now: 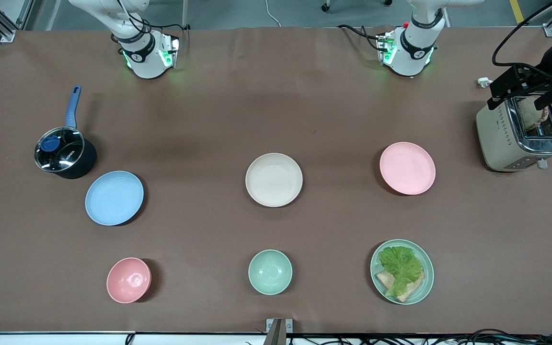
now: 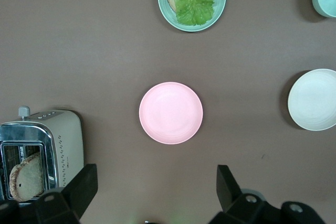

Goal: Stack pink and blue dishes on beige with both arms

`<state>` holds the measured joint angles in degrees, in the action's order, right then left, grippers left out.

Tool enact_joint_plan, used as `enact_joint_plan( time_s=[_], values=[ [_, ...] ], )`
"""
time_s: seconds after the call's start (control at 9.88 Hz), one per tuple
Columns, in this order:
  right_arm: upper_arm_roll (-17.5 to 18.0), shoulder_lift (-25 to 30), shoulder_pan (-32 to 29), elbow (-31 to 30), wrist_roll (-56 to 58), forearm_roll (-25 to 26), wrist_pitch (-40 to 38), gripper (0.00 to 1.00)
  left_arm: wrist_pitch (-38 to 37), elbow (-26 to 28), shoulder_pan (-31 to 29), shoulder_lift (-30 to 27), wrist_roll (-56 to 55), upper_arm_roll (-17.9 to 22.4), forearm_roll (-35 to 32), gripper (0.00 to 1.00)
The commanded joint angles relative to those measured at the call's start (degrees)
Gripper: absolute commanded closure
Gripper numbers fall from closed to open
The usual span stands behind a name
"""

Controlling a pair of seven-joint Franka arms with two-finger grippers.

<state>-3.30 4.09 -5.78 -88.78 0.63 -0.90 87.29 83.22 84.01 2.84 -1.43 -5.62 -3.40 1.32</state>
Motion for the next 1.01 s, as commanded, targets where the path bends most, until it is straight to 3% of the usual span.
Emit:
enact_joint_plan(
  time_s=[0.0,0.2,0.41,0.71,0.91],
  values=[
    [0.1,-0.7,-0.3,0.6,0.1,0.8,-1.6,0.0,1.6,4.1,0.1,1.0,1.1,3.0,0.3,0.0],
    [-0.9,-5.3,-1.2,0.1,3.8,-0.2,-0.7,0.0,9.0,11.5,0.1,1.1,3.2,6.5,2.5,0.0],
    [-3.2,-12.9,-1.5,-0.7,7.5,-3.7,6.0,0.0,18.3,19.8,0.1,3.4,7.7,8.8,2.7,0.0],
    [-8.2,-25.3,-2.5,-2.5,23.8,-14.9,15.9,0.0,30.2,25.6,-0.5,11.2,16.1,9.4,5.0,0.0],
    [-8.5,-31.7,-3.4,-5.7,34.2,-23.5,22.7,0.0,39.7,32.2,-0.6,15.6,16.7,9.5,8.0,0.0]
  ],
)
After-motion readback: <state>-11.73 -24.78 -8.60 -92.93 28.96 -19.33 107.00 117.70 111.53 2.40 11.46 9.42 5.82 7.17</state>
